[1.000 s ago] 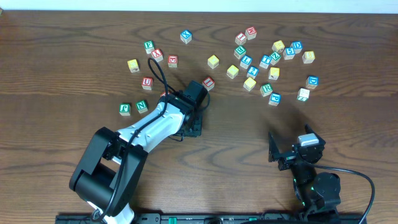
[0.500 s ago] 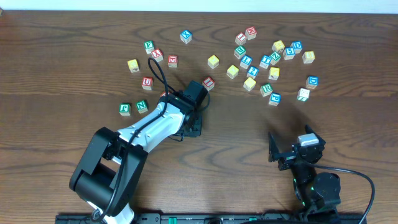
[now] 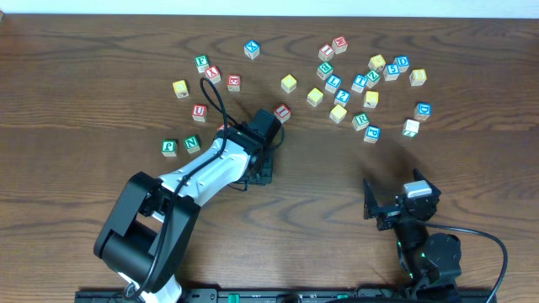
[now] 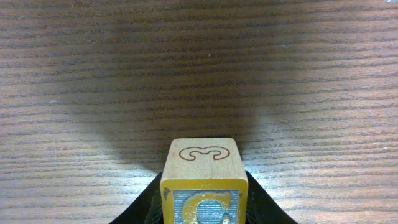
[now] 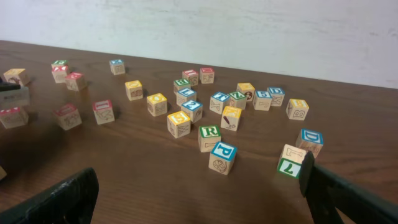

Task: Spell out CORL
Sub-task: 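Lower the held C block onto the table surface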

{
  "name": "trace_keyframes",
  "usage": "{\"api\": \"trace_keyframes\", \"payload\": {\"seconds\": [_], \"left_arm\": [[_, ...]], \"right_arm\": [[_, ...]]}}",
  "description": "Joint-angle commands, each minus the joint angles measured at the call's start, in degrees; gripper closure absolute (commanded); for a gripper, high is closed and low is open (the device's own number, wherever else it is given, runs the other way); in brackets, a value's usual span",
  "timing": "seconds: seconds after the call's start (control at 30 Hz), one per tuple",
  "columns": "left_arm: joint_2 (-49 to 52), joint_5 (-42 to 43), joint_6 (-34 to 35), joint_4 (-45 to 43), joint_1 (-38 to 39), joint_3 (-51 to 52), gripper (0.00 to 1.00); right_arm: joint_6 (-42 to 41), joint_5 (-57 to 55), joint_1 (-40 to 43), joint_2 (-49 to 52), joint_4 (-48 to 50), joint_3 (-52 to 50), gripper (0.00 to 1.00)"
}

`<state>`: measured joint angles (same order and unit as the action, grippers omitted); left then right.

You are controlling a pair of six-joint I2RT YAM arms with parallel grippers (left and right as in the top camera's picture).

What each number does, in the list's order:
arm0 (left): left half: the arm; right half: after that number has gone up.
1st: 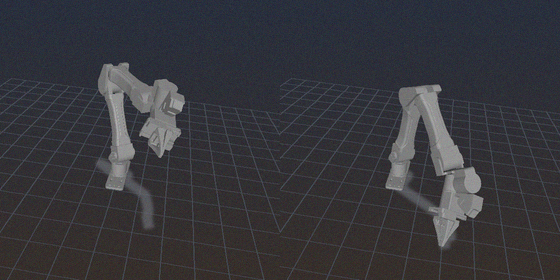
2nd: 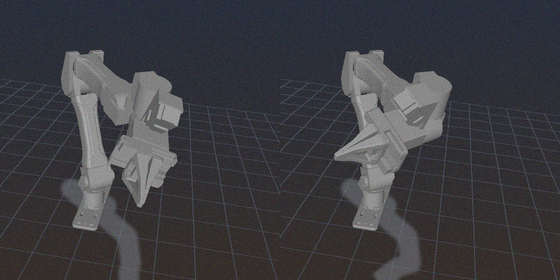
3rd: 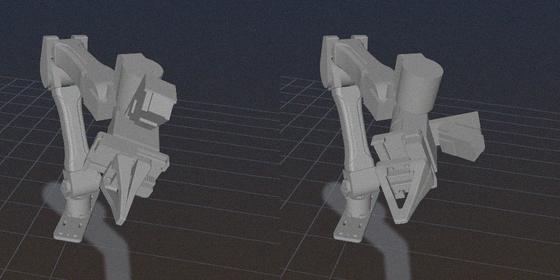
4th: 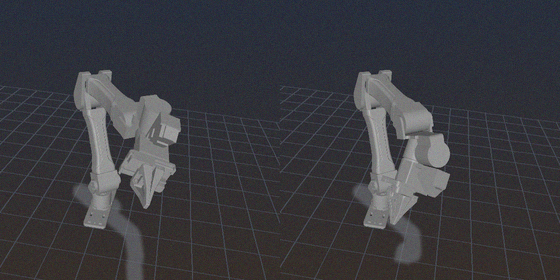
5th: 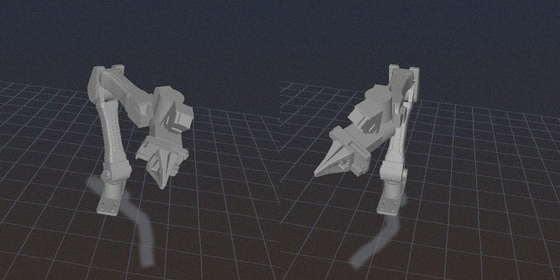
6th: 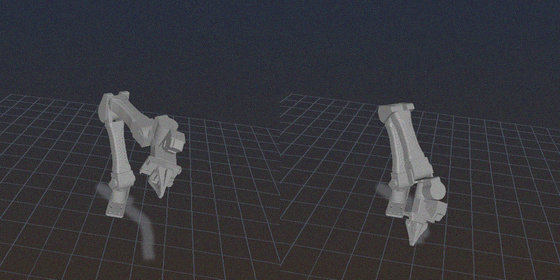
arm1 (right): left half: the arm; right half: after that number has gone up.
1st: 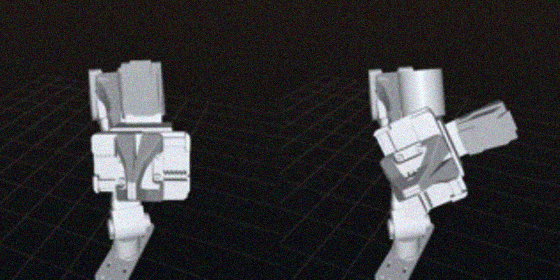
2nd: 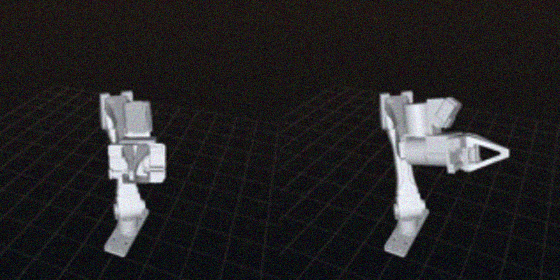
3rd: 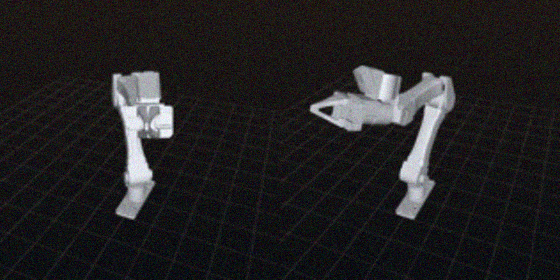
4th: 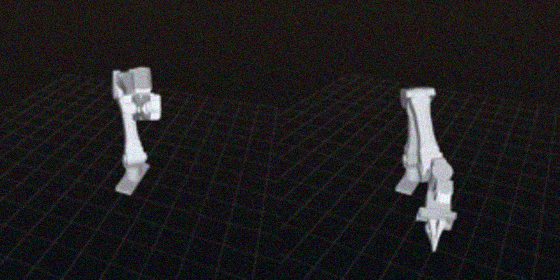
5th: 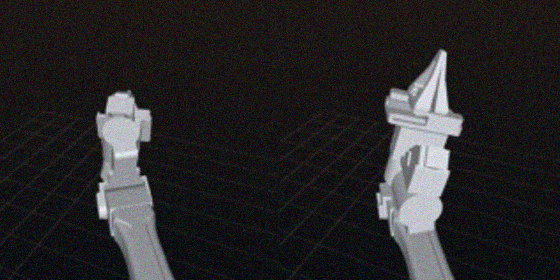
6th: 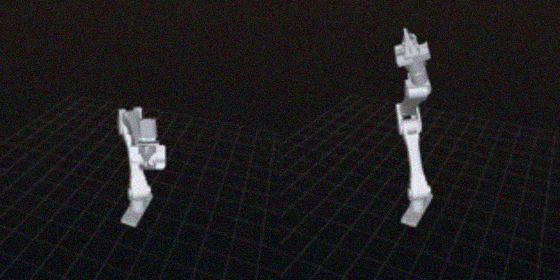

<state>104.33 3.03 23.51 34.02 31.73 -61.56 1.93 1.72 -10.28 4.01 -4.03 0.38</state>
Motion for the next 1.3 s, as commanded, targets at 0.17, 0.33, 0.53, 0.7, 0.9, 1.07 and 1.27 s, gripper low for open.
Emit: {"api": "trace_keyframes", "payload": {"seconds": [0.17,0.33,0.53,0.7,0.9,1.07,1.27], "left_arm": [[0.8,-1.4,-0.9,0.2,0.1,0.3,0.92],[0.8,-2.2,-0.7,0.6,0.1,0.3,0.93],[0.8,-2.2,-0.7,0.7,0.1,0.3,0.83],[0.8,-2.0,-0.7,1.3,0.1,0.3,0.79],[0.8,-2.0,-0.7,1.2,0.1,0.3,0.71],[0.8,-2.0,-0.7,1.2,0.1,0.3,0.59],[0.8,-2.0,-0.7,1.2,0.1,0.3,0.58]], "right_arm": [[-0.2,0.0,0.5,-0.2,-0.2,-0.1,0.01],[-0.2,0.0,0.5,-0.2,-0.2,-0.1,0.01],[-0.2,0.0,0.5,-0.2,-0.2,-0.1,0.01],[-0.2,0.0,0.5,-0.2,-0.2,-0.1,0.01],[-0.2,0.0,0.5,-0.2,-0.2,-0.1,0.01],[-0.2,0.0,0.5,-0.2,-0.2,-0.1,0.01],[-0.2,0.0,0.5,-0.2,-0.2,-0.1,0.01]]}}
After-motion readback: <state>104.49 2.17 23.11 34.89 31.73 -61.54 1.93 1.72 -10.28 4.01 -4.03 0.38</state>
